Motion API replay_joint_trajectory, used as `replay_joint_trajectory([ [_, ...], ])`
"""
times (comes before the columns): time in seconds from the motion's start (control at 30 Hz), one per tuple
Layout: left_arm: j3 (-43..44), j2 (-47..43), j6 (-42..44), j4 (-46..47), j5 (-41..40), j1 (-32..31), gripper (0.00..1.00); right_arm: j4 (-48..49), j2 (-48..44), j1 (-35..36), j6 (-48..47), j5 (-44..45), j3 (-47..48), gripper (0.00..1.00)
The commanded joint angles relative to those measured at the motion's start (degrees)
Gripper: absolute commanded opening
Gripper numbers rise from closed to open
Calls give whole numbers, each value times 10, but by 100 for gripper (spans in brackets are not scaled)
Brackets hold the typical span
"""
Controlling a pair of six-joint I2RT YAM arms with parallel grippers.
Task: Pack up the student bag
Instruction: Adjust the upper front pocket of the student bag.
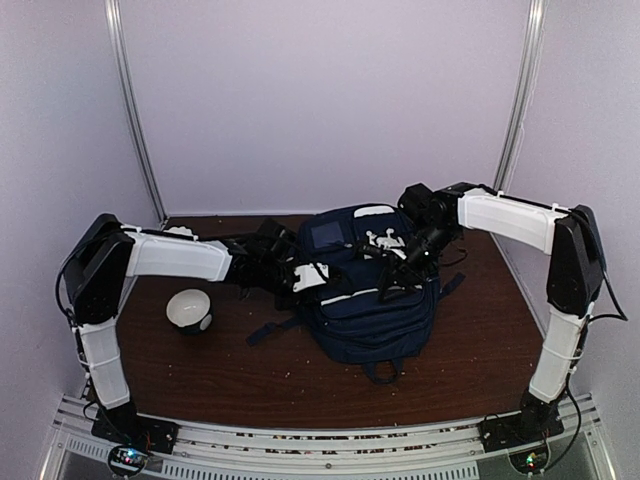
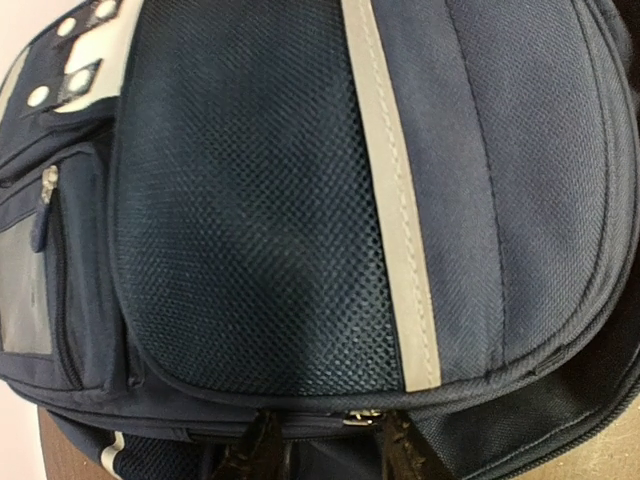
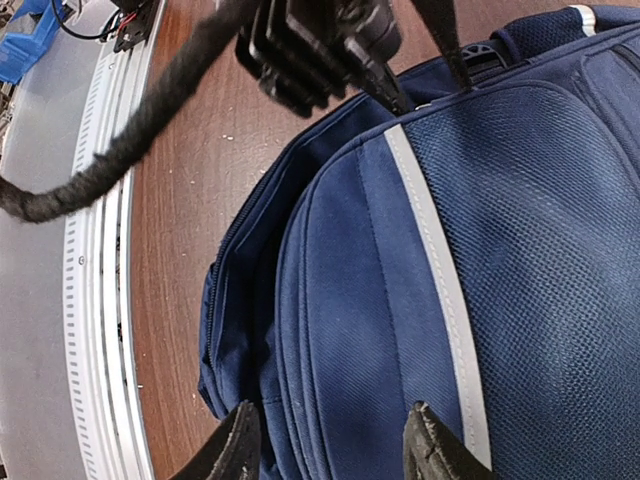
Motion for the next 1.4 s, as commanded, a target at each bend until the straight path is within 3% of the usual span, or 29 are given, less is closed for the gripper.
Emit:
replay_joint_trajectory([
  [0.0, 32, 27, 33, 1, 18, 2, 34, 11, 11, -13, 16, -5, 1, 49],
  [0.2, 27, 35, 43, 0, 15, 2, 34, 38, 37, -19, 46, 17, -2, 49],
  [0.53, 38, 61, 77, 8, -39, -19, 42, 44, 66, -19, 55, 19, 2, 48],
  [0.63, 60, 85, 62, 9, -86, -22, 42, 43, 74, -19, 59, 18, 5, 48],
  [0.73, 64, 80, 42, 2, -76, -20, 42, 42, 75, -19, 62, 17, 7, 48],
  [1.0, 80, 14, -17, -153, 65, -24, 25, 42, 75, -22, 68, 24, 10, 47],
  [1.2, 24, -44, -71, -161, 125, -30, 15, 41, 79, -23, 68, 20, 12, 47],
  [1.37, -39, -87, -119, -83, 45, -24, 19, 40, 83, -23, 69, 12, 14, 47],
])
